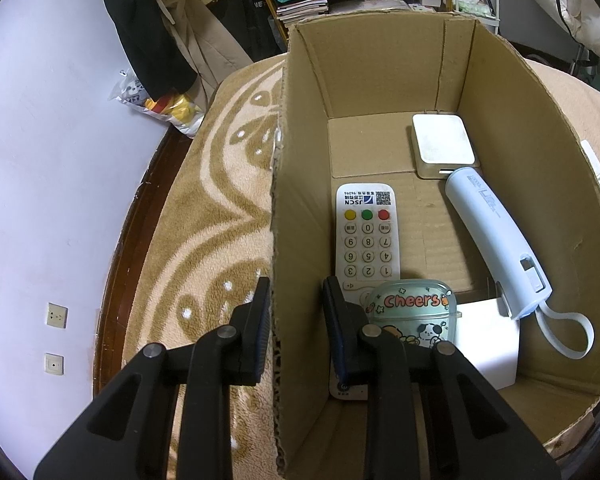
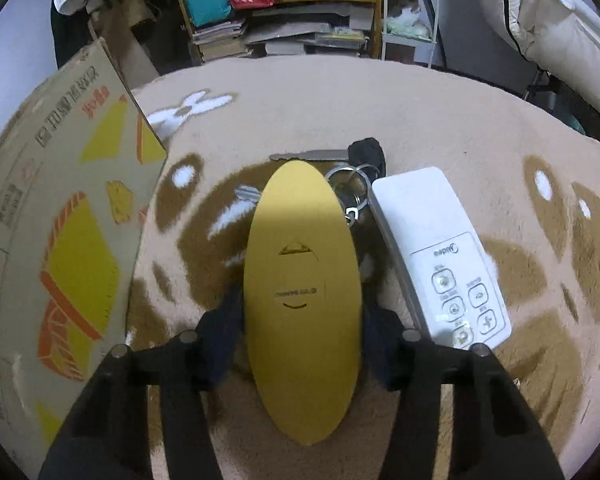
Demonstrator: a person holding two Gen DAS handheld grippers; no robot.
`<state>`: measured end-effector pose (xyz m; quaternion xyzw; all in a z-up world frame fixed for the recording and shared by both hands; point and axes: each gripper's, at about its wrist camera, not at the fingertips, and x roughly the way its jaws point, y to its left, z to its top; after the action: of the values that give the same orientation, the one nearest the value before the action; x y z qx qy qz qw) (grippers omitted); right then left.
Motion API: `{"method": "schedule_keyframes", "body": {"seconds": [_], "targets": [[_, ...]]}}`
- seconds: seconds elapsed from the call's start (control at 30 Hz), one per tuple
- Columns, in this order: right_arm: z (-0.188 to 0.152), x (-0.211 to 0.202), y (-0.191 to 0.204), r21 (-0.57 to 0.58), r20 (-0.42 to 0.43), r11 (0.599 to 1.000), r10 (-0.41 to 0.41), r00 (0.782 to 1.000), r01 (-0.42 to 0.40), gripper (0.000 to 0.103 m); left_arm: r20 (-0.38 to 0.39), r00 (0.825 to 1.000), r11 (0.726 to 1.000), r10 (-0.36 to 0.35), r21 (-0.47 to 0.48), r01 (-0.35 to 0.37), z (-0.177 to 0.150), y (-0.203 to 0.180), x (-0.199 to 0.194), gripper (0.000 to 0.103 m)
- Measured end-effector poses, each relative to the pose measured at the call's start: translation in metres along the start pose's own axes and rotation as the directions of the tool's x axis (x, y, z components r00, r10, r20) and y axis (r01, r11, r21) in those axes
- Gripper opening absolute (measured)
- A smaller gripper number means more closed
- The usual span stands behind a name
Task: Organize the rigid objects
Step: 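Grasp the yellow oval remote with the right tool and lift it, then carry the yellow oval remote into the box and release it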
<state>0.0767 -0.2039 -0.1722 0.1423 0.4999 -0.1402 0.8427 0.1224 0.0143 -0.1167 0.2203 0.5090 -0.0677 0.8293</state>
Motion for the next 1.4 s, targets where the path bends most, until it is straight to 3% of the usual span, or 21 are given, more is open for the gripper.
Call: {"method": "schedule_keyframes", "body": {"seconds": [0.23,0.43,0.77,0.93,1.07,1.23,1.4], "targets": [[0.002,-0.025,-0.006,0.069,0.052,0.995,0.062,0.997,-0.066,0.058,-0.001,1.0,1.0,0.004,0.002,-0.004,0.0,-0.001,0.0,0.025],[0.01,-0.055,0.011,0.031,0.126,0.992,0.114,0.985,-0.119,0.058,-0.001,1.0,1.0,0.004,0.001,-0.004,0.0,-0.001,0.001,0.025],[0.025,-0.119,0.06,-0.089,0.257,0.97,0.242,0.936,-0.226,0.058,-0.001,1.0,1.0,0.004,0.001,-0.004,0.0,-0.001,0.001,0.025],[0.025,-0.136,0.083,-0.146,0.255,0.945,0.322,0.912,-0.293,0.058,-0.001,1.0,1.0,0.004,0.001,-0.004,0.0,-0.001,0.001,0.025],[0.021,-0.132,0.097,-0.179,0.243,0.933,0.35,0.905,-0.313,0.058,-0.002,1.0,1.0,0.001,-0.001,-0.001,0.0,-0.001,0.002,0.025],[0.016,-0.119,0.104,-0.184,0.203,0.933,0.345,0.916,-0.31,0.058,-0.003,1.0,1.0,-0.003,-0.003,0.003,0.001,0.0,0.003,0.025],[0.015,-0.114,0.099,-0.165,0.181,0.928,0.363,0.914,-0.335,0.058,-0.002,1.0,1.0,-0.002,-0.003,0.002,0.001,0.0,0.002,0.025]]}}
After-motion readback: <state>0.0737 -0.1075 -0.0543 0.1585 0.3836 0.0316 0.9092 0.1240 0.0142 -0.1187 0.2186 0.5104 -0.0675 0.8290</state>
